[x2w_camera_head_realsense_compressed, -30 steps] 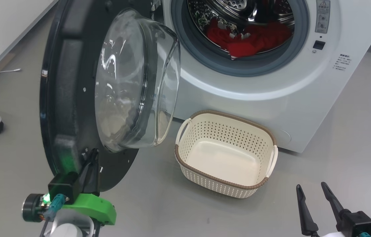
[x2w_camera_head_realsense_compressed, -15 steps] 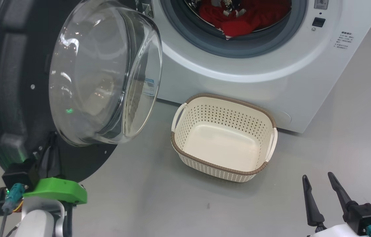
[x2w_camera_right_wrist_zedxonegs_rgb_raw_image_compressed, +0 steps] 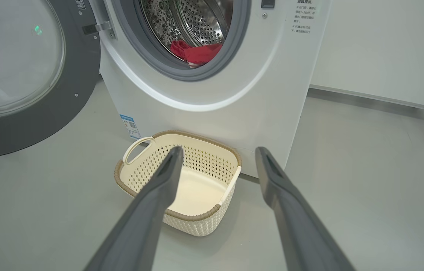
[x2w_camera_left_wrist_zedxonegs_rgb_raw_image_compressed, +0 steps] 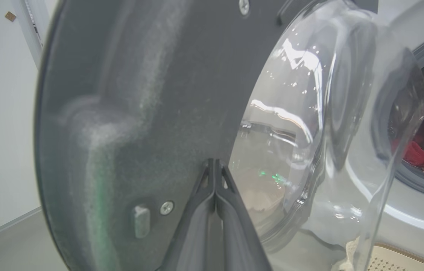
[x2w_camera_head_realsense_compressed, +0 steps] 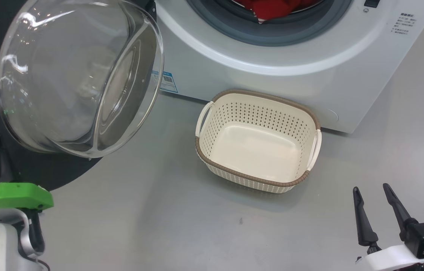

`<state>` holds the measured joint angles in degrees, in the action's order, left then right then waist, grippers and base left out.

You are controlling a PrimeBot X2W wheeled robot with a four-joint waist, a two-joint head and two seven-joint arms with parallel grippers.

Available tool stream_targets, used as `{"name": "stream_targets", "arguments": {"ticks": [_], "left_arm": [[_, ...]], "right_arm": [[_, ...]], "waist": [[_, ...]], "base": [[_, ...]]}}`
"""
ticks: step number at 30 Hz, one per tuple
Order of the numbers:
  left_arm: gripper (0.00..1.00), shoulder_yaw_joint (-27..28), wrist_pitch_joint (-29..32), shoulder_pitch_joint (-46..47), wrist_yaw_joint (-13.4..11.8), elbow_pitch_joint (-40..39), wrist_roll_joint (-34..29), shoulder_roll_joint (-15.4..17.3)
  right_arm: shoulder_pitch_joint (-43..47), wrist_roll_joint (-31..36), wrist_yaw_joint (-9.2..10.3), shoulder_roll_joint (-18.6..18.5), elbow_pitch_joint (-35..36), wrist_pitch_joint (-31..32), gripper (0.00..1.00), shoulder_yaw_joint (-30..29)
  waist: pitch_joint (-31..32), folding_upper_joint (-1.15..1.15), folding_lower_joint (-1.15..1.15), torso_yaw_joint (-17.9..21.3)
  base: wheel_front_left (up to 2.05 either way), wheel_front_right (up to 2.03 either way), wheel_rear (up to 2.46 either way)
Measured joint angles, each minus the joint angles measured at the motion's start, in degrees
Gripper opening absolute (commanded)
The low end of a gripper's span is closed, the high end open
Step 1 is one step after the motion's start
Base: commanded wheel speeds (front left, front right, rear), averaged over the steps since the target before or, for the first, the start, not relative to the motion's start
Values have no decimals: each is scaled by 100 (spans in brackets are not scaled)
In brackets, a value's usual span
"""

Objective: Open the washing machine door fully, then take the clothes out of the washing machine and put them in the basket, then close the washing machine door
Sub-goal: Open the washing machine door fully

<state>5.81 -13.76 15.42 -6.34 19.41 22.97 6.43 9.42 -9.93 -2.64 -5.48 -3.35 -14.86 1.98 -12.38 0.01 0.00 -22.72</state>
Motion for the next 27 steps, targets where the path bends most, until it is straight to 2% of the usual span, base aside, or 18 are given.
{"name": "stream_targets", "arguments": {"ticks": [14,27], "left_arm": [[0,543,0,572,-1,698,4,227],[0,617,-35,834,-44,1111,-5,312]], "right_arm": [[-191,2,-80,-19,-26,0,100,-32],[-304,44,-97,-30,-110,0,100,-73]], "waist": [[-179,0,0,23],[-147,0,0,60]], "base": [[0,0,0],[0,0,0]]}}
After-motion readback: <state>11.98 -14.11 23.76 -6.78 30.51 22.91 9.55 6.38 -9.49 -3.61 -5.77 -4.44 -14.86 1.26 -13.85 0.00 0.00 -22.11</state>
